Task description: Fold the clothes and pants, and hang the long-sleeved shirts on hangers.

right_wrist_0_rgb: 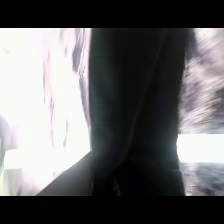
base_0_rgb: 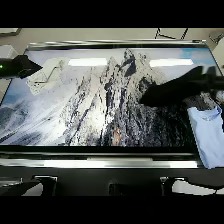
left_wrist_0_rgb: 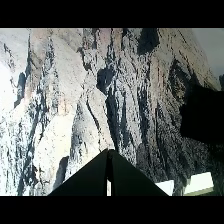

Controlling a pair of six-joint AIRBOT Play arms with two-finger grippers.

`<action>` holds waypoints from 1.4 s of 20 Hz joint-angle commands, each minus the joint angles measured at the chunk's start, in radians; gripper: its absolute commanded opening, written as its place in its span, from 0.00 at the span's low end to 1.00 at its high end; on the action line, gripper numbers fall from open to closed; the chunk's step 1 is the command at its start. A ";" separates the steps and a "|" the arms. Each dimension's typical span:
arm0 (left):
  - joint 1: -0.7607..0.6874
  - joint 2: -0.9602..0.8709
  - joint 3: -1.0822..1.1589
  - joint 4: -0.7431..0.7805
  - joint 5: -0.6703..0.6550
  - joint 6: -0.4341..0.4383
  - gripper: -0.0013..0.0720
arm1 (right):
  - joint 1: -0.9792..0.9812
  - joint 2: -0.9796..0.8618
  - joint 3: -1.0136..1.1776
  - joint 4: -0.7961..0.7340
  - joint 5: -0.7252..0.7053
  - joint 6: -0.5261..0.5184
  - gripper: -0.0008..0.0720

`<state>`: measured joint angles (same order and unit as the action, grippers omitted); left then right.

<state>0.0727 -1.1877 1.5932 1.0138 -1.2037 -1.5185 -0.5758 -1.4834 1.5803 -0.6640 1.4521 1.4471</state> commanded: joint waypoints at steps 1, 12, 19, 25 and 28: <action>0.001 0.000 0.001 0.000 -0.002 0.001 0.05 | -0.174 0.101 0.039 -0.072 0.009 0.083 0.07; 0.001 0.001 0.001 0.000 -0.001 0.019 0.05 | -0.443 0.167 0.039 -0.102 -0.086 0.176 0.07; 0.001 0.000 0.001 0.000 -0.001 0.027 0.05 | -0.443 0.171 0.038 -0.168 -0.103 0.198 0.07; 0.001 -0.003 0.000 0.000 0.007 0.031 0.05 | -0.402 0.145 0.035 -0.327 -0.038 0.199 0.07; 0.001 -0.005 -0.004 0.001 0.007 0.031 0.05 | -0.399 0.146 0.035 -0.502 0.039 0.269 0.07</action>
<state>0.0723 -1.1915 1.5917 1.0138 -1.1984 -1.4883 -0.9836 -1.3350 1.6157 -1.0069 1.4220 1.6638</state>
